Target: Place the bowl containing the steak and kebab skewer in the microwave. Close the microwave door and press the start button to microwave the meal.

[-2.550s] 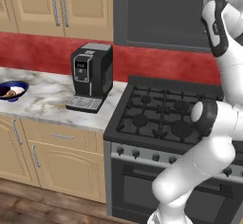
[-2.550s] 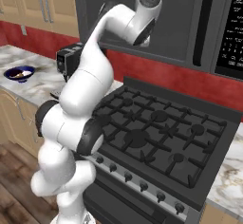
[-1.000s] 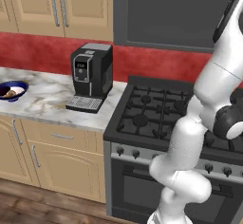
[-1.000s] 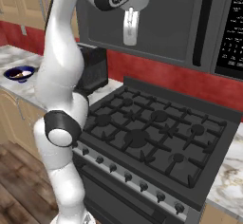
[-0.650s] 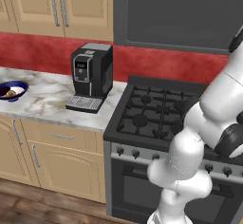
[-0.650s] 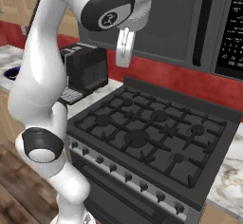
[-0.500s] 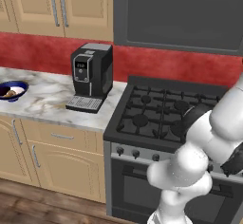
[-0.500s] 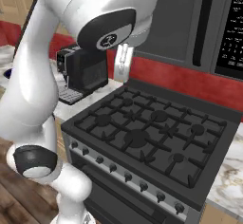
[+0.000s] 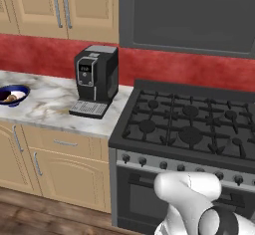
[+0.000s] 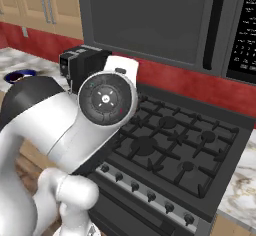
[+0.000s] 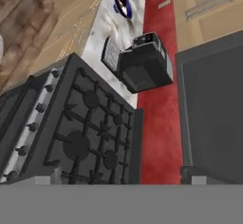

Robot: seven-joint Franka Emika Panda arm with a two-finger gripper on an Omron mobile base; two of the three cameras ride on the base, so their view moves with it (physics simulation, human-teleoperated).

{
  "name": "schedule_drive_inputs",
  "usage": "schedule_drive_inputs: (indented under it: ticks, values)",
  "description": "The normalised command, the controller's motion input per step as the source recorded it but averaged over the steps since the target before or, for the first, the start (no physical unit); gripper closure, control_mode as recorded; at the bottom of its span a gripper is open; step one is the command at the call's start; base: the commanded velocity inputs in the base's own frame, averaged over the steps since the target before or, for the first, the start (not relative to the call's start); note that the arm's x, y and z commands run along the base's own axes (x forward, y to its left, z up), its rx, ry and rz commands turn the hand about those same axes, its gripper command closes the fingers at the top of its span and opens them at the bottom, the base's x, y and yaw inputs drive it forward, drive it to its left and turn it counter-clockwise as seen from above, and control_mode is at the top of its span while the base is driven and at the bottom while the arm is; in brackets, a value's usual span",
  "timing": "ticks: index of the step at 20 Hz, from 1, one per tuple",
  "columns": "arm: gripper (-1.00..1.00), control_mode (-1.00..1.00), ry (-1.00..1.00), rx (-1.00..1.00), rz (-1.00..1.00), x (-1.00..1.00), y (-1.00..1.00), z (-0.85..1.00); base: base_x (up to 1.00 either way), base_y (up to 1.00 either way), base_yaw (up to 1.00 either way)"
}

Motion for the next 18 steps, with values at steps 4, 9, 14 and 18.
schedule_drive_inputs:
  ticks: [4, 9, 14, 18]
  values:
    - [-1.00, -1.00, -0.34, 0.04, 0.00, 0.06, -0.38, -0.70, 0.00, 0.00, 0.00]
    - [-1.00, -1.00, -0.01, 0.13, -0.08, -0.28, -1.00, 0.03, 0.00, 0.00, 0.00]
    - [-1.00, -1.00, 0.00, 0.14, -0.09, -0.10, -0.99, 0.22, 0.00, 0.00, 0.00]
    - [-1.00, -1.00, 0.00, 0.16, -0.01, 0.00, -0.80, 0.51, 0.00, 0.00, 0.00]
